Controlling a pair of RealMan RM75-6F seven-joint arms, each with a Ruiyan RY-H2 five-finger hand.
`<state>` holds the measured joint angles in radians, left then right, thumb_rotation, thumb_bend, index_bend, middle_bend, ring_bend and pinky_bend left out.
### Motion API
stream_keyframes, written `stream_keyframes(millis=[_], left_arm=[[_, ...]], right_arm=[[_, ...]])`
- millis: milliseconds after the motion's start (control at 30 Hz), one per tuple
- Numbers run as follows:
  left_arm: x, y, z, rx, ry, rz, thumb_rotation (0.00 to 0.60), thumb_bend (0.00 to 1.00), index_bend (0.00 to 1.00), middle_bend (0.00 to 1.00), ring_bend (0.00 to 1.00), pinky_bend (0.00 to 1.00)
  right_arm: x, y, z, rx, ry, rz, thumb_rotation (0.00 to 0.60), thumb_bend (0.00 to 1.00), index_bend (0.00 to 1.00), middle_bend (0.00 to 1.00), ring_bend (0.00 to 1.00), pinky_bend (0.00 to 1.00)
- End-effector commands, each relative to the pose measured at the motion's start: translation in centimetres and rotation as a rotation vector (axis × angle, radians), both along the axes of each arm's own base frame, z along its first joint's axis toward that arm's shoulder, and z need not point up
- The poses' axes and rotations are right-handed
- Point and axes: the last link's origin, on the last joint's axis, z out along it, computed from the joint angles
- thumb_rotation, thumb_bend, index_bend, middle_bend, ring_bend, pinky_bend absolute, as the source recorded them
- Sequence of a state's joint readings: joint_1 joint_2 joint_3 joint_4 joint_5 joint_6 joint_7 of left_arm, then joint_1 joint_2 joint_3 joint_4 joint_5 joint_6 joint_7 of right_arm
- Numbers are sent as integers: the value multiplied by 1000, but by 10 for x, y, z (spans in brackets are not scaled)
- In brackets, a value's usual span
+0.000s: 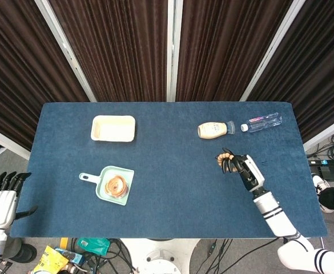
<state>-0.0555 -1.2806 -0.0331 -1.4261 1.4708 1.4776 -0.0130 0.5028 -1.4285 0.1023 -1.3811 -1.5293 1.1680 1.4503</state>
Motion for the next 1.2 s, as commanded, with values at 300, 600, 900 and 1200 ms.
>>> stream_keyframes(millis=[300, 600, 900, 1200], left_arm=[[-1, 1, -1, -3, -1, 4, 600, 0, 160, 164, 80, 16], [-2, 1, -2, -11, -1, 7, 600, 0, 160, 164, 80, 16], [-3, 0, -2, -9, -2, 9, 600, 0, 160, 164, 80, 16], [-2, 1, -2, -10, 2, 4, 600, 0, 160, 164, 80, 16]], right_arm=[[4, -10, -3, 14, 10, 7, 253, 1000, 547, 519, 215, 0], [8, -14, -6, 35, 8, 24, 261, 1000, 430, 407, 157, 0], [5, -17, -4, 46, 5, 25, 245, 928, 377, 398, 149, 0], [2, -15, -7, 59, 5, 15, 241, 214, 404, 500, 150, 0]])
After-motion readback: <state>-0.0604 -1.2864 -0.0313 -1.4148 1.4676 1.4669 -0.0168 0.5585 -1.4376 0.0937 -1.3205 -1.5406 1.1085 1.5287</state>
